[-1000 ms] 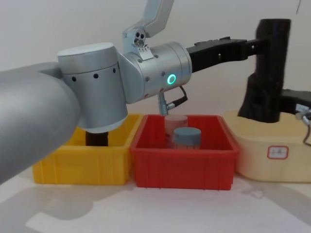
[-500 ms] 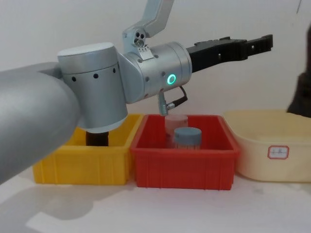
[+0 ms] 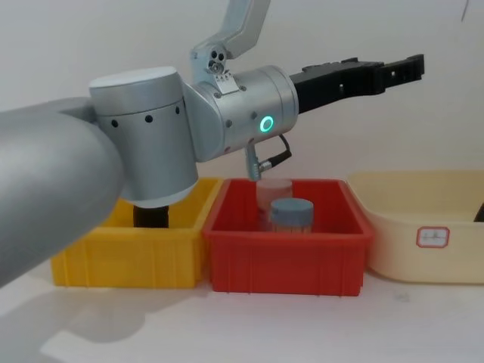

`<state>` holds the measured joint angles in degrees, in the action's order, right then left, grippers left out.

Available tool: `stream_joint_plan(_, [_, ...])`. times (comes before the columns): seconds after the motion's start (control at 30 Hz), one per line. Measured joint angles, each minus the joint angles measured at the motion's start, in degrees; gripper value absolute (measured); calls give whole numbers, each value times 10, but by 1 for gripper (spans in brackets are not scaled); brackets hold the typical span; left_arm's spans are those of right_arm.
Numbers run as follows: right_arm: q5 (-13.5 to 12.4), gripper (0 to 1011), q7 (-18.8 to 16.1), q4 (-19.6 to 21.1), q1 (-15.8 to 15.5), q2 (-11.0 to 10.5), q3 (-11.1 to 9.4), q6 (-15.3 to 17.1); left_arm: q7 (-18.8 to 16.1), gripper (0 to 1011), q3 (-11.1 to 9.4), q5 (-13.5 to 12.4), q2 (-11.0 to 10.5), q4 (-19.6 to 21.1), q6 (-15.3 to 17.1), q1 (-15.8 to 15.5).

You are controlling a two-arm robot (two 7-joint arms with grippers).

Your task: Pick up the garbage bag with the one hand and transfer it to the other hand.

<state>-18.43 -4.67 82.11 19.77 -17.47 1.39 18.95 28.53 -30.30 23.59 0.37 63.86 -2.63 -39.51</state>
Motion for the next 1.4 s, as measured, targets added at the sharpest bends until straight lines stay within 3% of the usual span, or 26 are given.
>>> stream_joint_plan(0.13, [-4, 997, 0, 23, -14, -3, -5, 23, -7, 1001, 2, 0, -2, 5, -2, 3])
stream_joint_plan(0.33, [-10, 1000, -6, 69, -39, -2, -3, 51, -30, 1001, 10, -6, -8, 21, -8, 15])
stream_joint_plan(0.57, [-12, 1000, -17, 119, -65, 5, 13, 64, -64, 1002, 25, -17, -18, 44, -16, 33])
stream_joint_plan(0.9, [-13, 1000, -37, 170, -83, 15, 57, 67, -122, 1002, 53, -37, -34, 84, -25, 68])
stream_joint_plan(0.93, [-12, 1000, -44, 176, -83, 17, 69, 67, -130, 1002, 58, -40, -37, 90, -25, 73])
stream_joint_plan(1.4, [-3, 1000, -82, 166, -52, 32, 145, 56, -216, 1001, 109, -69, -61, 145, -22, 128])
